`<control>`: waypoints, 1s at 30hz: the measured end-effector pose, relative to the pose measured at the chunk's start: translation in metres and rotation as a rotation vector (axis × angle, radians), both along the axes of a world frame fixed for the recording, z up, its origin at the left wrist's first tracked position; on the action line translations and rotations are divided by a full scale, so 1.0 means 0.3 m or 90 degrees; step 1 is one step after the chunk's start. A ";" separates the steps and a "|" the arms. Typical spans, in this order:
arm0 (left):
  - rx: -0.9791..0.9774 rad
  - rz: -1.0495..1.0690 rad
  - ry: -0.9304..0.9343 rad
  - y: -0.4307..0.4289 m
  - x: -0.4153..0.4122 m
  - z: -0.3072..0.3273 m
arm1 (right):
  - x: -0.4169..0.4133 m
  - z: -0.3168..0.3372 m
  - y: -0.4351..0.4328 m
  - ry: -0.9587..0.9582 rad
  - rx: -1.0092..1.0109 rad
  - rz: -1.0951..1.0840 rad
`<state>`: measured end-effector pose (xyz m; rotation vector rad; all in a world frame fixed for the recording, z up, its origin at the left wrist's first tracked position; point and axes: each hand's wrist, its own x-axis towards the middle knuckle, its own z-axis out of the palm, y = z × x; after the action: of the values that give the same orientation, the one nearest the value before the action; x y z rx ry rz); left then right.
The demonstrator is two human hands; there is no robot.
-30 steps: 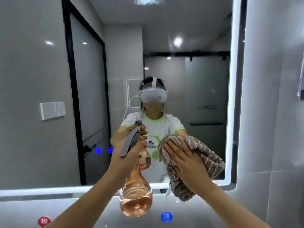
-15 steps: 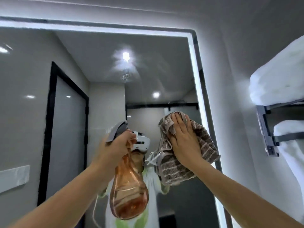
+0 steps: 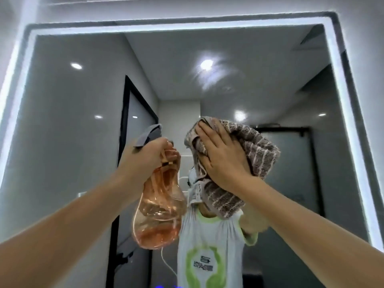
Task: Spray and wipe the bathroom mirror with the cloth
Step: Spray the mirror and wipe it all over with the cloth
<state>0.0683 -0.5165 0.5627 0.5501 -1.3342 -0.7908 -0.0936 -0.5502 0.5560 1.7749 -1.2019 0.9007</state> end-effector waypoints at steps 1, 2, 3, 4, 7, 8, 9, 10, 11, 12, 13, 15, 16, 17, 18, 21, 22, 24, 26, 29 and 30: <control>-0.017 0.029 -0.014 -0.003 0.024 -0.019 | -0.008 -0.043 -0.001 0.030 -0.016 -0.010; -0.027 0.045 -0.022 0.006 0.046 -0.040 | -0.019 -0.083 0.002 0.057 -0.032 -0.018; -0.032 0.044 -0.028 0.006 0.071 -0.062 | -0.035 -0.110 0.012 0.072 -0.037 -0.017; -0.035 0.038 -0.038 0.016 0.087 -0.069 | -0.054 -0.113 0.017 0.082 -0.040 -0.020; -0.031 0.023 -0.045 0.027 0.142 -0.061 | -0.064 0.002 0.014 0.064 -0.026 -0.032; -0.021 0.020 -0.047 0.037 0.153 -0.047 | -0.042 0.062 0.010 0.023 -0.021 -0.046; -0.017 0.014 -0.061 0.039 0.174 -0.033 | -0.008 0.114 0.003 -0.018 -0.033 -0.061; -0.006 0.004 -0.078 0.053 0.183 -0.016 | 0.032 0.154 -0.005 -0.051 -0.048 -0.067; 0.002 -0.003 -0.090 0.056 0.191 -0.003 | 0.070 0.171 -0.015 -0.064 -0.062 -0.064; 0.006 -0.002 -0.093 0.064 0.199 0.013 | 0.104 0.170 -0.021 -0.054 -0.063 -0.054; 0.001 0.009 -0.081 0.067 0.208 0.025 | 0.128 0.156 -0.019 -0.025 -0.048 -0.043; -0.013 0.036 -0.053 0.069 0.207 0.051 | 0.121 0.117 -0.008 0.055 -0.010 -0.032; -0.017 0.043 -0.044 0.071 0.201 0.055 | 0.099 0.106 0.004 0.082 -0.002 -0.030; -0.016 0.033 -0.038 0.074 0.183 0.066 | 0.063 0.110 0.011 0.090 -0.012 -0.035; -0.008 0.016 -0.036 0.080 0.159 0.073 | 0.021 0.120 0.013 0.070 -0.029 -0.041; 0.004 -0.016 -0.025 0.076 0.082 0.099 | -0.105 0.164 0.029 -0.089 -0.084 -0.056; 0.004 -0.029 -0.014 0.063 0.066 0.111 | -0.132 0.185 0.034 -0.126 -0.094 -0.064; 0.019 -0.065 -0.001 0.043 0.053 0.128 | -0.143 0.233 0.036 -0.154 -0.099 -0.086; 0.037 -0.094 -0.005 0.035 0.062 0.147 | -0.101 0.291 0.030 -0.165 -0.100 -0.097; 0.013 -0.105 0.012 0.018 0.094 0.170 | 0.020 0.362 -0.003 -0.113 -0.099 -0.093; -0.005 -0.093 0.025 0.016 0.114 0.173 | 0.069 0.372 -0.017 -0.077 -0.095 -0.082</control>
<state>0.1024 -0.5116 0.6145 0.4325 -1.3517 -0.9100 -0.0728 -0.5553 0.6675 1.5257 -1.2761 1.0057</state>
